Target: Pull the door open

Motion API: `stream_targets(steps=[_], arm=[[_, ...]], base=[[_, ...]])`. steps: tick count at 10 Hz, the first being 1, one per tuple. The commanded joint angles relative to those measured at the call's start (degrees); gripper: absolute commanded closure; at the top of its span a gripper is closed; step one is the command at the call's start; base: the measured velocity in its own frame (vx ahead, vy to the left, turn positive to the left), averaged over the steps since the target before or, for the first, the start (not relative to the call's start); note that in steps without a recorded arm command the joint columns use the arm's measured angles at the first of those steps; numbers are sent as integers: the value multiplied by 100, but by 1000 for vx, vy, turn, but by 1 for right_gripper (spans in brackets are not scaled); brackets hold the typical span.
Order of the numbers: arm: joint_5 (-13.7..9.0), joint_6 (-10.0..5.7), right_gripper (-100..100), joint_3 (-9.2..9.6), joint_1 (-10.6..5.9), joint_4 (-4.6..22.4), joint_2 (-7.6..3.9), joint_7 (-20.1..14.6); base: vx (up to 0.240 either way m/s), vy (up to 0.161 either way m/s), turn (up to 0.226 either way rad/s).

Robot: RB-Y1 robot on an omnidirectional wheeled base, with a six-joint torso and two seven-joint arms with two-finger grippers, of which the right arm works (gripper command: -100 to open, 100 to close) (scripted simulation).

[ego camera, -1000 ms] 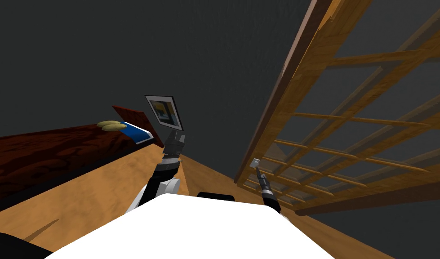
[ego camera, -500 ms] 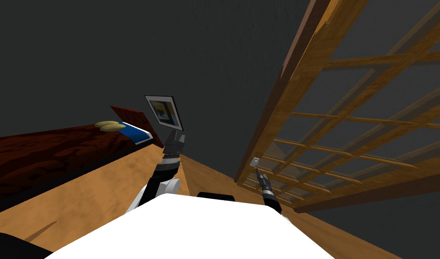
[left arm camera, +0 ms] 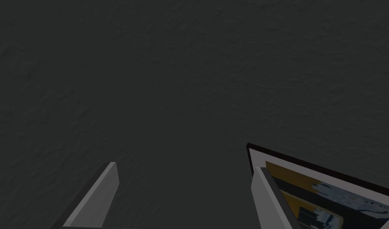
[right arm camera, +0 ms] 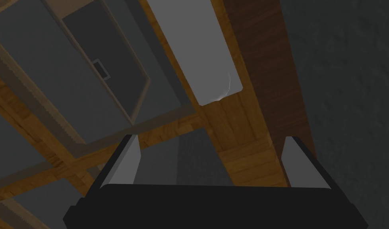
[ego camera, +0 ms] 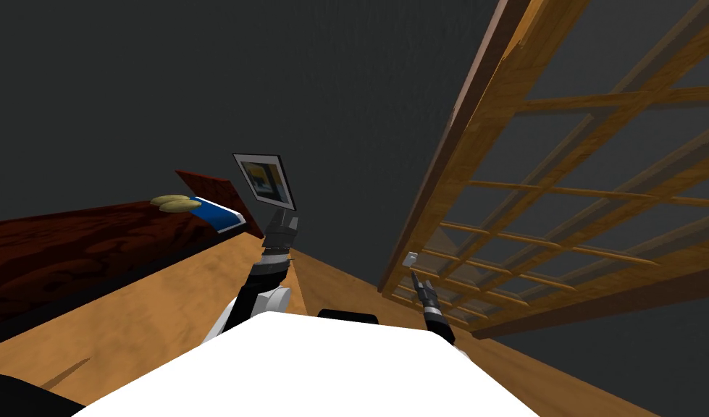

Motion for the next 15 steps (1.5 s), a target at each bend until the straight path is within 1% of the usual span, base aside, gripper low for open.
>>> stream_targets(steps=[1,2,3,4,5,6,8,9,12,15], arm=[[36,-1,-100,-20,10,-11,1,219],[88,-8,-100,-51,14,-10,1,422],[88,-8,-100,-51,14,-10,1,453],[140,-14,-100,-82,18,-9,1,686],[188,-20,-100,-110,22,-8,0,831],[188,-20,-100,-110,22,-8,0,910],[274,-30,-100,-161,28,-7,0,1274],[274,-30,-100,-161,28,-7,0,1335],[369,-42,-100,-217,36,-6,-1,1827],[426,-49,-100,-251,40,-5,-1,2121]], base=[[-17,22,-15],[-15,18,-17],[-12,14,-9],[-14,15,-19],[-19,22,-25],[-14,20,-8],[-19,18,-17],[-15,15,-8],[-14,17,-13],[-11,12,-11]])
